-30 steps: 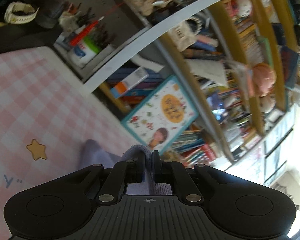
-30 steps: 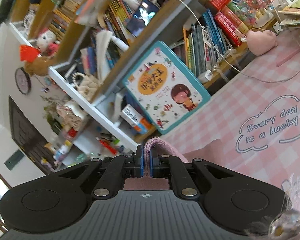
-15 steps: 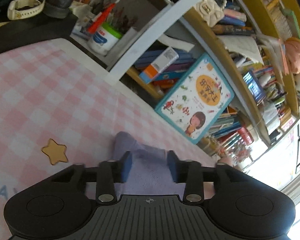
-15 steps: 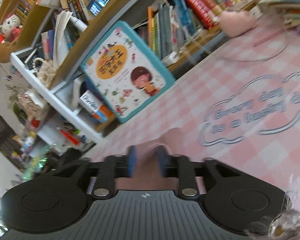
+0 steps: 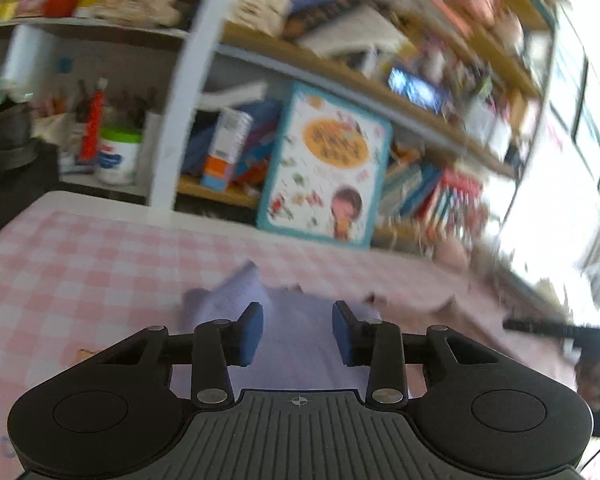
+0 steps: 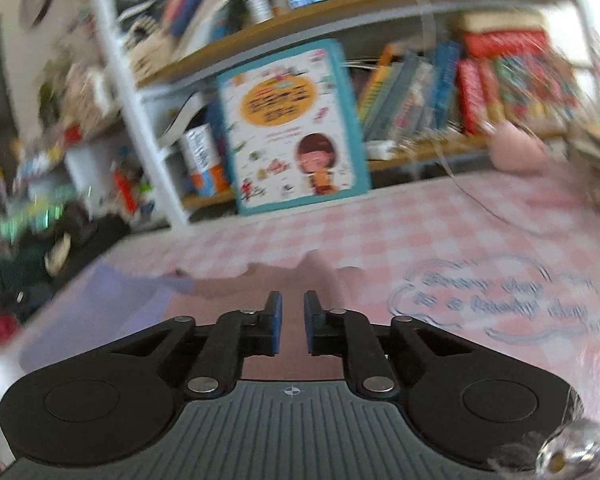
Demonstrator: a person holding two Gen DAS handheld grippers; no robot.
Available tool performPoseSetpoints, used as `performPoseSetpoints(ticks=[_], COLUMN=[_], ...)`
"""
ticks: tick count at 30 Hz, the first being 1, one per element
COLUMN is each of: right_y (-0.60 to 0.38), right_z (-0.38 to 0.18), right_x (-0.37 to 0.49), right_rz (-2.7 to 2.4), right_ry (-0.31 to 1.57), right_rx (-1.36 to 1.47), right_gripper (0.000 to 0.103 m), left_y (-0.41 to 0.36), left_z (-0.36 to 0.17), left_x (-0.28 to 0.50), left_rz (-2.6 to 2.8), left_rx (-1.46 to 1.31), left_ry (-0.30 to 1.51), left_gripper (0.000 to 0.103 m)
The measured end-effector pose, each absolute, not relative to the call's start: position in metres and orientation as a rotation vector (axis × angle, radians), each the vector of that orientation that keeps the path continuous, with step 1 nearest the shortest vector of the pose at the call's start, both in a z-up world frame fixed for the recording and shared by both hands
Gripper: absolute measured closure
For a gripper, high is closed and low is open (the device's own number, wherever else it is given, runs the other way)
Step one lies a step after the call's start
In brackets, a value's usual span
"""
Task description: Fold clothes
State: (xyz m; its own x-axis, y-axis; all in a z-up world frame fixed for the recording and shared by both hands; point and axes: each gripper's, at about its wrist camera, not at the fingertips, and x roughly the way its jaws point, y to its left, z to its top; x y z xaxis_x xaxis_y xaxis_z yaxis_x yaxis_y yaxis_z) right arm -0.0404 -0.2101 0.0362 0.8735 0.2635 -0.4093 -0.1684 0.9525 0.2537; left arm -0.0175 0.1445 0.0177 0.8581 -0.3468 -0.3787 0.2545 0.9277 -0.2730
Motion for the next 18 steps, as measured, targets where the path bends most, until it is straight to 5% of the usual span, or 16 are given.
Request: performPoseSetpoints(ticks=[9,18], right_y=[-0.2,-0.236], right_z=[0.014,0.017], right_x=[0.006,0.013], right_rz=[0.253,0.17], right_ry=[0.618,0.588], right_rx=[0.12,0.223], right_gripper=[0.096,0.098], left_y=[0.153,0.186], left_z=[-0.007,0.005], left_x=[0.02,0.022], left_rz=[-0.295,-0.102], left_rx=[-0.25,-0.15], left_ry=[0.557,0.526], left_gripper=[0.065,0.06])
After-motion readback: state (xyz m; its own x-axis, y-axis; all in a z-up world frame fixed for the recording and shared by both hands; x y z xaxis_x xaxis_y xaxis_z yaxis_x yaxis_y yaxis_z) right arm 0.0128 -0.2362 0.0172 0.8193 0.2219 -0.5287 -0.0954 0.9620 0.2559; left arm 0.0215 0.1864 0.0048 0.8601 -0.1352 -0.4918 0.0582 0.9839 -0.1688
